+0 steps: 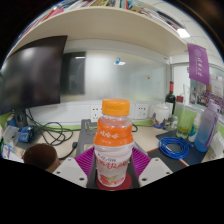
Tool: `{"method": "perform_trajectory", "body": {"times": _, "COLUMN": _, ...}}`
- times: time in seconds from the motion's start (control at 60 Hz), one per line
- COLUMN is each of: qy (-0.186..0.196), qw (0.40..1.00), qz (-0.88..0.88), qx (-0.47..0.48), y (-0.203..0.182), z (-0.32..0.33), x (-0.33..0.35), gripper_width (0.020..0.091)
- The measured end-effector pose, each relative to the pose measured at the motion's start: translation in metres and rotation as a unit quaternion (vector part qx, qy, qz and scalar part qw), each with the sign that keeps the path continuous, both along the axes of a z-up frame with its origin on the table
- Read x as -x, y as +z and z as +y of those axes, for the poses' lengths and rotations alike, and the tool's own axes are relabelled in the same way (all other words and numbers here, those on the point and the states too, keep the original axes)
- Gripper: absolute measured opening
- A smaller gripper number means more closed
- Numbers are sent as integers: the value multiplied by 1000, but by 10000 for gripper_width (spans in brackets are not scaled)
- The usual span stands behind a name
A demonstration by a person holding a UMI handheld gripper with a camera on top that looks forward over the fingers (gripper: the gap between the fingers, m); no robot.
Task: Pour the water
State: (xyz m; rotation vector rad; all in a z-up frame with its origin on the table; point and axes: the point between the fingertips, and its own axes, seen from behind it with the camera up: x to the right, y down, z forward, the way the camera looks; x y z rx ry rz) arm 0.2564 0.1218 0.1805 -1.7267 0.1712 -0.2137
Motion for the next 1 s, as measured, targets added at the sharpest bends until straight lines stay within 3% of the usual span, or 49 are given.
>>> {"method": "perform_trajectory", "body": {"times": 0.083, "qy": -11, "qw": 1000, "qz": -9, "qx": 26, "y": -6, "z": -8, "x": 0, "gripper_width": 566}}
{"method": "perform_trajectory", "body": {"times": 0.233, "qy": -11, "qw": 998, "qz": -8, "qx": 63, "y": -14, "z": -39, "x": 13, "gripper_width": 706}}
{"method": "perform_trajectory", "body": {"times": 0.367, "qy": -26, "qw": 995, "qz": 0, "qx": 93, "y": -12, "z": -98, "x": 24, "gripper_width": 706}}
{"method": "perform_trajectory", "body": {"times": 0.55, "qy": -30, "qw": 993, "qz": 19, "qx": 115, "y": 34, "z": -184, "x": 68, "gripper_width": 700}}
{"method": "perform_trajectory", "body": {"times": 0.733, "qy": -4, "qw": 994, "qz": 19, "qx": 104, "y": 88, "z": -237, "x": 138, "gripper_width": 703}}
{"method": "perform_trajectory", "body": {"times": 1.0, "qy": 44, "qw": 994, "qz": 26, "qx": 100, "y": 128, "z": -283, "x": 236, "gripper_width": 709}}
